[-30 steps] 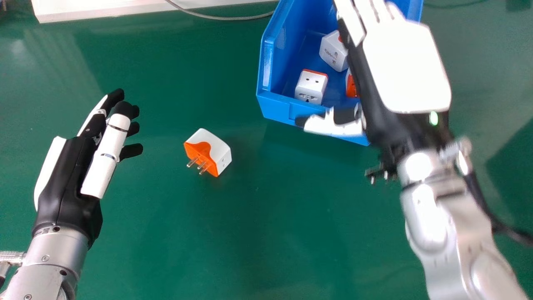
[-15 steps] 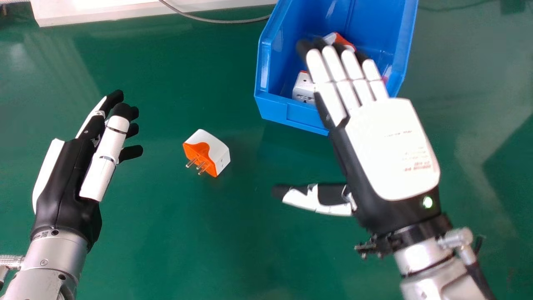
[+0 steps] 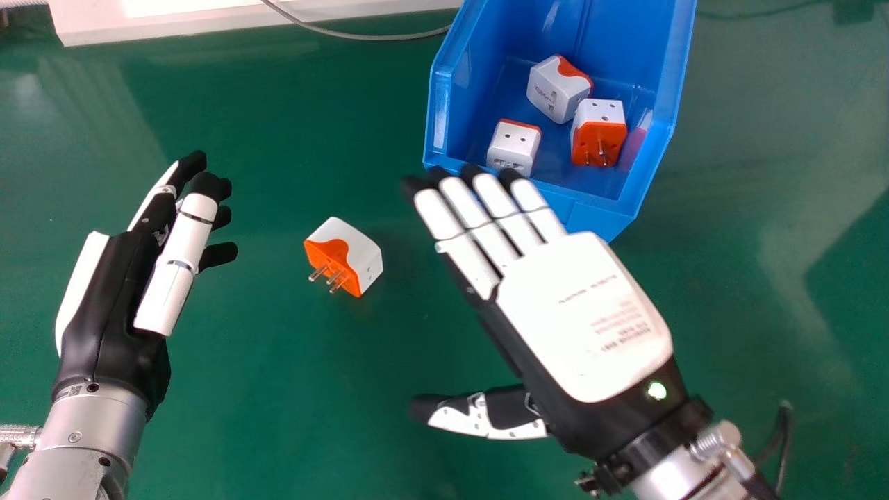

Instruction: Pick all objects and put in blue box

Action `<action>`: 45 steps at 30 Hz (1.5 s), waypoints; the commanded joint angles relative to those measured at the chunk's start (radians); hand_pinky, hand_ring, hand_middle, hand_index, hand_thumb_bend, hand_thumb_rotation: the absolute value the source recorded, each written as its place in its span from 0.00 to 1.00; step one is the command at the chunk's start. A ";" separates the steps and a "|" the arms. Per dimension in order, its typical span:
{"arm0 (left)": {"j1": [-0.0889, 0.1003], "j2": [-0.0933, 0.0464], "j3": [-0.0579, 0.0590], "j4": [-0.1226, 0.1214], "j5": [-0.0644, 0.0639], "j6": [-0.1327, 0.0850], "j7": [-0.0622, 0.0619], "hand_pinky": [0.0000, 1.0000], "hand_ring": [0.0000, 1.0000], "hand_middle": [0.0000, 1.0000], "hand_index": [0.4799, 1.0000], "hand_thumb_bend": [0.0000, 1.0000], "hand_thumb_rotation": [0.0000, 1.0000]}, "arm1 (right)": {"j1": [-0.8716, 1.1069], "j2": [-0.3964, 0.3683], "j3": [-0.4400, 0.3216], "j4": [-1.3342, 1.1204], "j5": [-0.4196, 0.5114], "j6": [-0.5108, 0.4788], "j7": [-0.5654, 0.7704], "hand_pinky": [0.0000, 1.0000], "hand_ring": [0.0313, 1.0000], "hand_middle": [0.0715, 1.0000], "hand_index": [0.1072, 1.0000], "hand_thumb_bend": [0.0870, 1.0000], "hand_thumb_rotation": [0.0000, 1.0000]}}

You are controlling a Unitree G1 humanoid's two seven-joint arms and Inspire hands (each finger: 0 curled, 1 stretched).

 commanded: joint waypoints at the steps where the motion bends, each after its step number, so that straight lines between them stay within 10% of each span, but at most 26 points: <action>1: -0.005 0.008 -0.001 -0.020 0.012 -0.017 0.007 0.81 0.89 0.89 0.87 0.45 0.89 | -0.073 -0.013 -0.005 0.024 0.040 -0.059 0.017 1.00 1.00 1.00 1.00 0.43 0.43; 14: -0.014 -0.004 -0.010 -0.008 0.029 -0.014 0.021 0.81 0.88 0.89 0.86 0.45 0.89 | -0.565 0.027 0.051 0.403 0.138 -0.235 0.201 1.00 1.00 1.00 1.00 0.46 0.32; 27: -0.025 -0.039 -0.031 -0.055 0.050 0.081 0.089 0.82 0.90 0.89 0.86 0.43 0.92 | -0.893 0.117 0.143 0.794 0.050 -0.210 0.193 0.98 1.00 1.00 1.00 0.55 0.22; 45: -0.021 -0.044 -0.044 -0.092 0.058 0.121 0.100 0.82 0.90 0.89 0.87 0.42 0.93 | -1.119 0.211 0.251 1.126 0.016 -0.192 0.173 0.96 1.00 1.00 0.99 0.17 0.01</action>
